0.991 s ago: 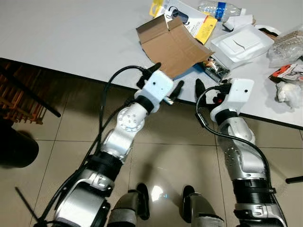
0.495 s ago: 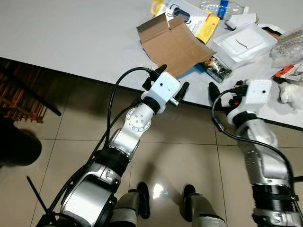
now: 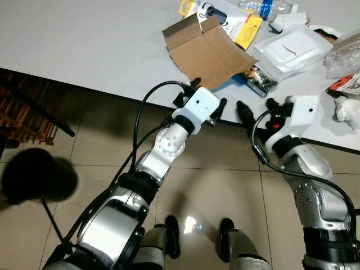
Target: Picking trash to rubbish bin
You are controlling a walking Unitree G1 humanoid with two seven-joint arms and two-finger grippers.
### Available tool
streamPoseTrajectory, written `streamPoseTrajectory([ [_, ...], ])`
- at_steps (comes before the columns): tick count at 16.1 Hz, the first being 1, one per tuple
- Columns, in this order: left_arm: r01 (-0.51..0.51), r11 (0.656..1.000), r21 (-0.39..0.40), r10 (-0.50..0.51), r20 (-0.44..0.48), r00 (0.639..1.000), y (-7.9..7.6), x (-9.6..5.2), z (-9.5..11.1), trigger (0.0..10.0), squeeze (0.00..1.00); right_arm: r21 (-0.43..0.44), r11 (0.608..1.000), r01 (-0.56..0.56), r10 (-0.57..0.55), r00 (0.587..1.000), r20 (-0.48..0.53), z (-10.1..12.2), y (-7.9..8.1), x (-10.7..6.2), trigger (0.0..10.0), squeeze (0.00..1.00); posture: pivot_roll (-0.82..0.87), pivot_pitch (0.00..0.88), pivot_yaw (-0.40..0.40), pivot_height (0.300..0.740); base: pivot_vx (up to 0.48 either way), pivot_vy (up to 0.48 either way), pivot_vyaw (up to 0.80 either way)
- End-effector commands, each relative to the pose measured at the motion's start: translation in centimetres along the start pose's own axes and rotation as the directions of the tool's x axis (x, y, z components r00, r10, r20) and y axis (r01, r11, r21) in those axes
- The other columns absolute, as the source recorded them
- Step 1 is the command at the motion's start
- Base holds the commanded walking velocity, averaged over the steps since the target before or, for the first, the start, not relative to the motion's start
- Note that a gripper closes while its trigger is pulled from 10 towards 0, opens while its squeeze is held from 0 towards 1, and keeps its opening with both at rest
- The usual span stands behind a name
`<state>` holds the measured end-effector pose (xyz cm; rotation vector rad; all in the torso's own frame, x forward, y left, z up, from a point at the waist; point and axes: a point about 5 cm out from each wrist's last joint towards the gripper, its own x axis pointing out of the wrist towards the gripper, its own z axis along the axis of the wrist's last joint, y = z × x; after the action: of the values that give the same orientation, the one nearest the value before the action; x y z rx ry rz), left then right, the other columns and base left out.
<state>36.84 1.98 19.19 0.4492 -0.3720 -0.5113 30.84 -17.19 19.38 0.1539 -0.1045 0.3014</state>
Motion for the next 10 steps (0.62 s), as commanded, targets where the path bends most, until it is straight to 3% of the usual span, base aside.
streamPoseTrajectory([
  [1, 0.025, 0.999, 0.024, -0.024, -0.047, 0.999, -0.8, -0.3, -1.0, 10.0, 0.0, 0.013, 1.0, -0.025, 0.025, 1.0, -0.015, -0.2, 0.4, -0.5, 10.0, 0.0, -0.01, 0.347, 0.133, 0.74, 0.0, 0.0, 0.0],
  [7, 0.025, 0.997, 0.066, -0.018, -0.101, 0.995, -1.6, 0.7, -0.9, 10.0, 0.0, 0.04, 0.996, -0.078, 0.08, 0.996, -0.04, -0.4, 1.8, -1.3, 10.0, 0.0, -0.03, 0.365, 0.14, 0.74, 0.0, 0.0, 0.0],
  [10, -0.031, 0.994, 0.104, 0.047, -0.156, 0.987, -1.3, 1.5, -0.7, 10.0, 0.0, 0.055, 0.994, -0.091, 0.094, 0.994, -0.047, -0.4, 2.4, -1.7, 10.0, 0.0, -0.04, 0.372, 0.142, 0.74, 0.0, 0.0, 0.0],
])
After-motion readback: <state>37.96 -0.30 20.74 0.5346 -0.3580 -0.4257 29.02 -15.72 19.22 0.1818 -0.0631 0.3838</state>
